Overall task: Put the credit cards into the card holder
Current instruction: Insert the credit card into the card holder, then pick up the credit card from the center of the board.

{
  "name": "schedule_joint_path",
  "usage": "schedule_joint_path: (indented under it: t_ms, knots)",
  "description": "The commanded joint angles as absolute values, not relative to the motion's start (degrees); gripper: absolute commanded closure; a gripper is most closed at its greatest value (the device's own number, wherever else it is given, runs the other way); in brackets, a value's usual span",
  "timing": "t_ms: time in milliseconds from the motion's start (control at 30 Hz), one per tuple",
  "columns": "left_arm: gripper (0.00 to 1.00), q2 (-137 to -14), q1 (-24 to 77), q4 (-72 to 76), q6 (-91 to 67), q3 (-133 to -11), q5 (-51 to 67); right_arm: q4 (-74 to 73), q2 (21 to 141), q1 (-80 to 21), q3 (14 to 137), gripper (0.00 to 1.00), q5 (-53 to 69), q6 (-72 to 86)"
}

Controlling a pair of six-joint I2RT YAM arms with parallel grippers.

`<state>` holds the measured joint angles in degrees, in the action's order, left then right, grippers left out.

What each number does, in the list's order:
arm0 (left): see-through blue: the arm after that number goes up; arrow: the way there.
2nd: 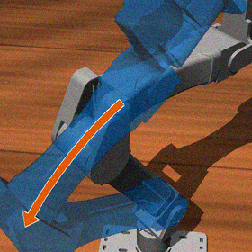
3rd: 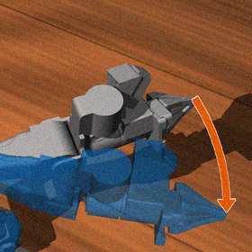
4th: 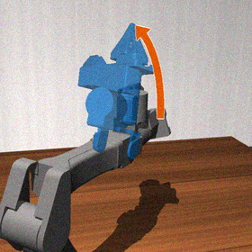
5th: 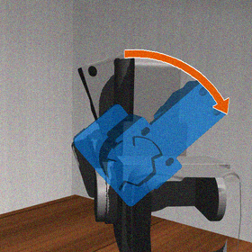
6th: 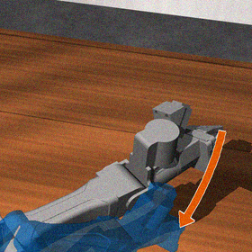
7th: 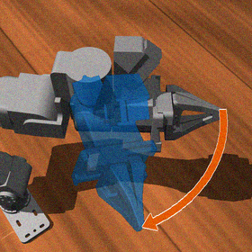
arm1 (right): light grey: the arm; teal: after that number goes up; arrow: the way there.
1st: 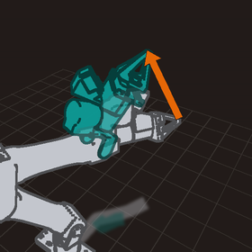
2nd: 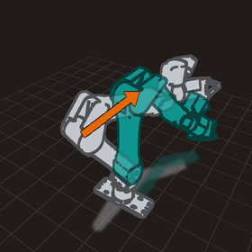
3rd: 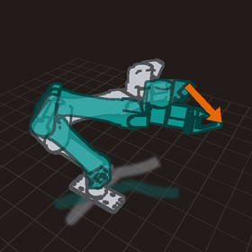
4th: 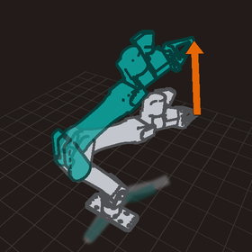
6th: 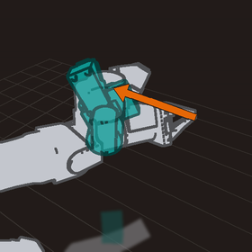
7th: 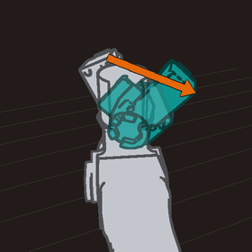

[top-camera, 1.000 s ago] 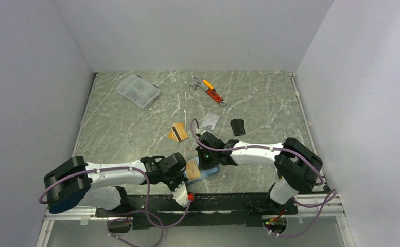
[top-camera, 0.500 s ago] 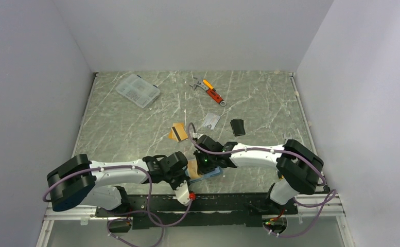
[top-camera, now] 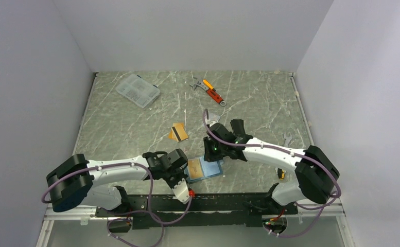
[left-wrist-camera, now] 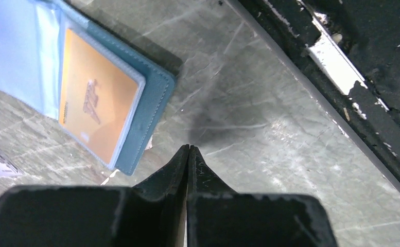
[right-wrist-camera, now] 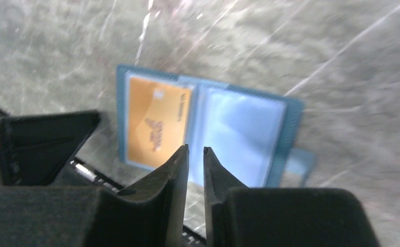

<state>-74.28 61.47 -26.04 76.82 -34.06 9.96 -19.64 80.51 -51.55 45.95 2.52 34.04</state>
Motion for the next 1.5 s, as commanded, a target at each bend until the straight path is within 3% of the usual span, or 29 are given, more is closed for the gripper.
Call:
schedule_joint_path:
  t_ms: [0, 67, 233, 400, 600, 733, 1000, 1300, 1467]
  knots:
    - [0.91, -73.0, 61.3, -32.8, 73.2, -39.8, 9.0, -21.8, 79.9, -47.7, 49.3, 0.72, -1.0, 30.2]
    - [0.89, -73.1, 61.3, -35.3, 70.6, -42.3, 7.7, -22.5, 80.2, -46.1, 50.6, 0.64, -3.3, 29.3]
    - [0.85, -73.3, 58.8, -43.5, 61.6, -50.9, 6.5, -22.9, 80.9, -40.1, 53.7, 0.57, -5.9, 27.2]
    - [0.8, -79.2, 49.7, -50.2, 45.3, -65.4, 9.0, -21.0, 83.1, -31.2, 57.8, 0.43, -3.3, 24.8]
    - [0.76, -95.1, 38.1, -57.0, 26.7, -90.2, 19.1, -17.9, 92.2, -21.1, 65.3, 0.41, 2.1, 25.2]
    - [0.76, -104.4, 32.4, -54.8, 18.8, -100.2, 28.6, -14.3, 99.9, -20.1, 71.4, 0.4, 1.8, 26.4]
    - [0.76, -107.7, 29.6, -42.9, 14.0, -98.2, 33.1, -17.0, 117.5, -20.8, 88.9, 0.39, 0.1, 25.8]
    - [0.77, -104.2, 28.3, -44.9, 16.7, -94.2, 34.6, -23.0, 129.4, -24.9, 102.7, 0.38, -7.4, 22.6]
    - [0.77, -101.9, 26.3, -51.4, 20.9, -95.2, 35.7, -26.9, 130.5, -27.7, 103.7, 0.38, -14.3, 22.7]
